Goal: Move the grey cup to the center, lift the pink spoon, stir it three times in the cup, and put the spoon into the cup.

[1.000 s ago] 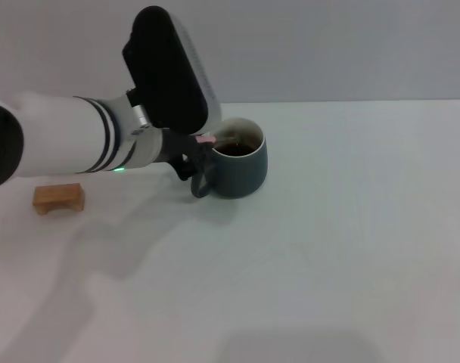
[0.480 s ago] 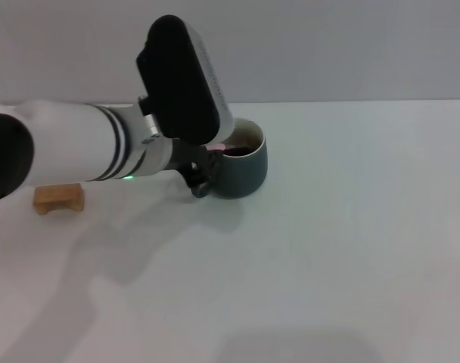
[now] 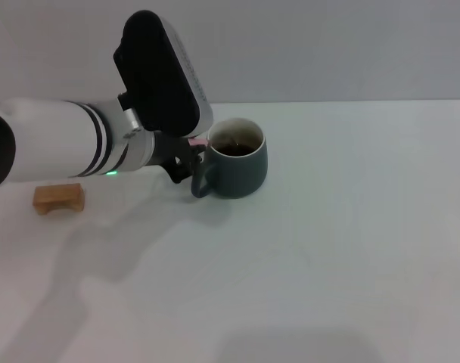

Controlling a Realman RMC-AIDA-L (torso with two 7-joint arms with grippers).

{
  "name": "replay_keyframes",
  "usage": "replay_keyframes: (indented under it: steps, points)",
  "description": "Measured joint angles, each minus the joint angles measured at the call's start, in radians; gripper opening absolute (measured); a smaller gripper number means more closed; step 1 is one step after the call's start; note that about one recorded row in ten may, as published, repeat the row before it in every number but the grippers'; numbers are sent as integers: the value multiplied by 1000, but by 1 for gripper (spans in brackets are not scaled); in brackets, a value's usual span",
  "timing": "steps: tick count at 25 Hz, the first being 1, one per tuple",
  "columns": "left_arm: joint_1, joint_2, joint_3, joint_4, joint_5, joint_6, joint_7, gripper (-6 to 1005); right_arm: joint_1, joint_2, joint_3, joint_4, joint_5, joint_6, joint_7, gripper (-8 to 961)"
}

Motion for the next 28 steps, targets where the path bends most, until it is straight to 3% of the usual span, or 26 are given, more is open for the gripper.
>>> replay_keyframes:
  steps: [7,11,12,15,16,17,18,21,22,23,24,26,28]
  points:
    - [-7,-2,8,-4,0,1,0,217,0,0,0,0,0,-2,0,818]
    - [4,-5,11,-8,1,81,-5,218,0,1,0,0,0,-6,0,818]
    - [4,-5,11,-8,1,81,-5,257,0,1,0,0,0,-6,0,818]
    - [58,-6,23,-8,-7,312,-73,375,-1,1,0,0,4,-8,0,818]
    - [58,-6,23,-8,-7,312,-73,414,-1,1,0,0,4,-8,0,818]
    - [116,-6,48,7,-14,535,-142,453,-1,2,0,0,6,-10,0,818]
    - [116,-6,48,7,-14,535,-142,486,-1,2,0,0,6,-10,0,818]
    - [217,-5,107,94,-36,992,-276,585,-3,2,6,-1,7,-27,0,817]
    - [260,-3,126,165,-49,1317,-380,618,-4,2,9,-1,8,-36,0,817]
    - [260,-3,126,165,-49,1317,-380,647,-6,2,10,-2,8,-48,0,817]
    - [281,-2,125,194,-52,1475,-433,676,-8,2,11,-2,8,-59,0,817]
    - [312,1,106,231,-52,1655,-506,735,-11,2,11,-5,9,-85,0,817]
    - [338,3,81,286,-46,1754,-574,793,-13,2,11,-6,9,-109,0,817]
